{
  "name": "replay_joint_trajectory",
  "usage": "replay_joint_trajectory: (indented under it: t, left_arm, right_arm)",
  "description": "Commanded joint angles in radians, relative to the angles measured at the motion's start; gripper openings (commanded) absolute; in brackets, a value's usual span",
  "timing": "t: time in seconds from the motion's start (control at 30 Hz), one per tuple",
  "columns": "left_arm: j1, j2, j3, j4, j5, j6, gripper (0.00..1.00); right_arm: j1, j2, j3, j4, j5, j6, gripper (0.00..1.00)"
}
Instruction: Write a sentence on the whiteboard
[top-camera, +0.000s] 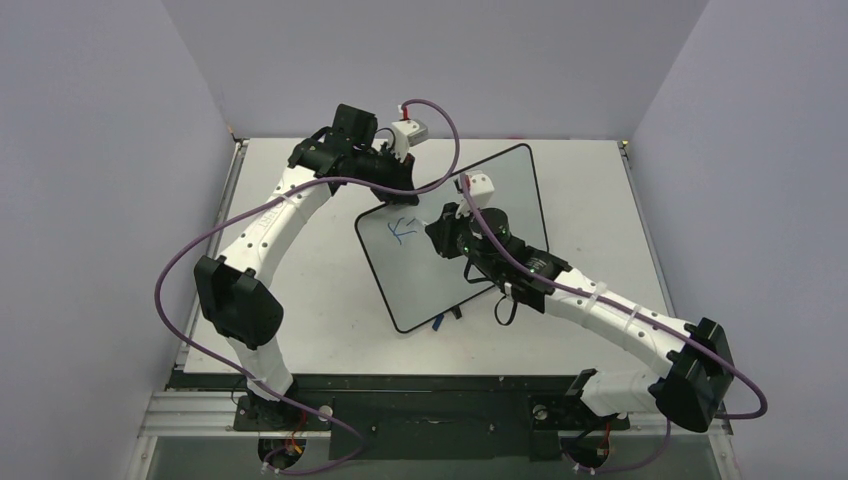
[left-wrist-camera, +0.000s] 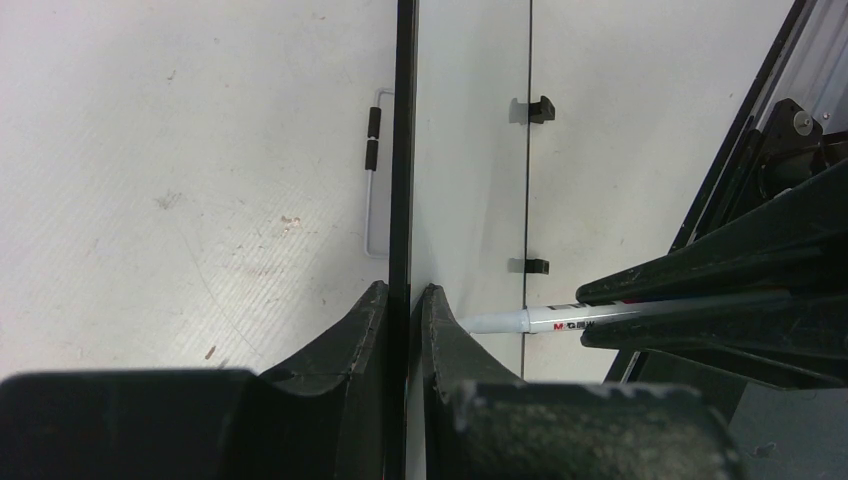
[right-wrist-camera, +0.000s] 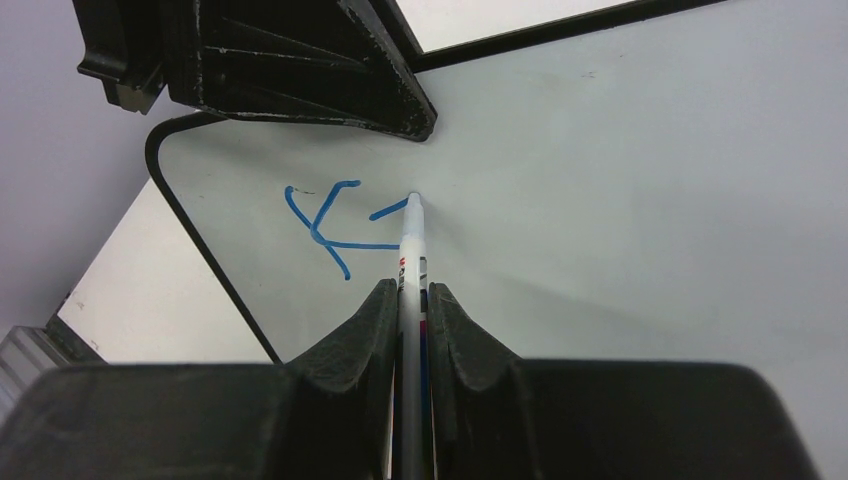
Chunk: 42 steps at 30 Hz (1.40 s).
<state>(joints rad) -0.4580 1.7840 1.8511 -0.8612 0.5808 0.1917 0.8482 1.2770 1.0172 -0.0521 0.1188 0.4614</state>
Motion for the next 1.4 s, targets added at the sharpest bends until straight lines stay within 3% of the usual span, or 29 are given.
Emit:
replay_joint_trajectory:
  t: [0.0, 0.6, 1.37]
  left_arm:
    - [-0.023, -0.040, -0.003, -0.017, -0.093, 0.057, 0.00]
    - [-0.030, -0.040, -0.001, -0.020, -0.101, 0.061, 0.00]
    - [-0.030, -0.043, 0.002, -0.025, -0.107, 0.062, 0.00]
  right_arm:
    - [-0.020, -0.003, 0.008, 0.008, 0.039, -0.004, 0.00]
    - [-0.005, 0.053, 0.079, 0.028, -0.039, 0.007, 0.00]
    - [0.020, -0.012, -0.075, 0.000, 0.039, 0.037, 0.00]
